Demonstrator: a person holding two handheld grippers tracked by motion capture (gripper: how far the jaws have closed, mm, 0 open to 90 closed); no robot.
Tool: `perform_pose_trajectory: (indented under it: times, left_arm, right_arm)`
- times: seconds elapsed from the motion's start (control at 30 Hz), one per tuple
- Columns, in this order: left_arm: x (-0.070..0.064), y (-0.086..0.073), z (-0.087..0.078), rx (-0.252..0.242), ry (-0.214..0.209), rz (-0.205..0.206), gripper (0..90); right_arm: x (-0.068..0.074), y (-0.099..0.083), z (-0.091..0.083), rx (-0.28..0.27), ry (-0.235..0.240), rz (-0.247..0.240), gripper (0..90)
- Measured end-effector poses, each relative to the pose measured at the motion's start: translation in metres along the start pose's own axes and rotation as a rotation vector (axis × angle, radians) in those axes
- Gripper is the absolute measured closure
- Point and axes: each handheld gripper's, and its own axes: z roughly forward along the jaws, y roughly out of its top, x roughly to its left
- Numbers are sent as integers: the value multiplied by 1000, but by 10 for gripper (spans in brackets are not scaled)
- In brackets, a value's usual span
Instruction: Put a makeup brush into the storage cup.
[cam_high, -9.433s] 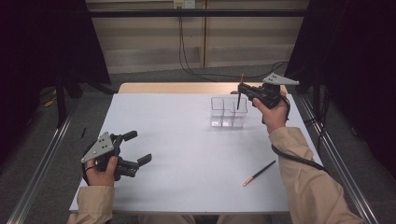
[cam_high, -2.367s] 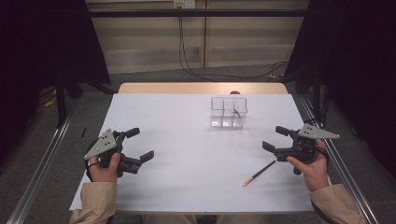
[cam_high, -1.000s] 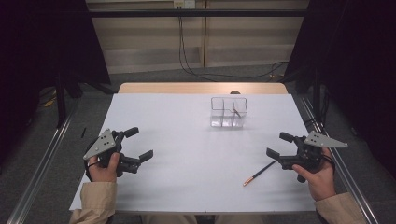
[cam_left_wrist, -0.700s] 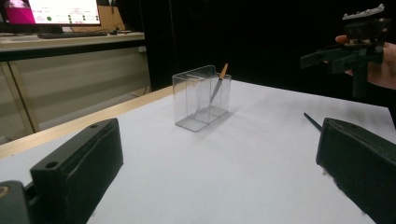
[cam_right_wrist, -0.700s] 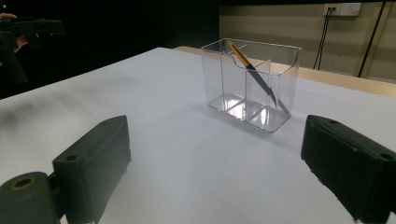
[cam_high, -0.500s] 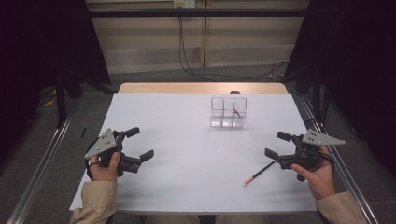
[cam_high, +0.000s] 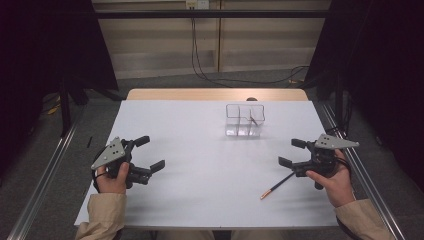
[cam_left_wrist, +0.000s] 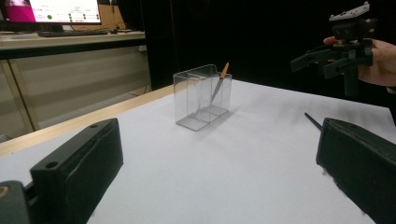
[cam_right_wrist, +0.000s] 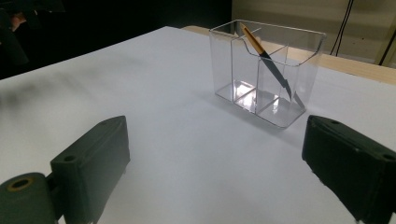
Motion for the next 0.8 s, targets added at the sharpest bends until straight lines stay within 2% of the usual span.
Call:
perform_pose_trajectory:
  times: [0.47, 0.8]
  left_arm:
    - [-2, 1, -1, -2, 5, 6, 5]
    - [-3, 1, -2, -9, 5, 0, 4]
  right_arm:
    - [-2, 2, 15, 9, 26, 8, 69]
    - [0, 4, 22, 15, 48, -3, 69]
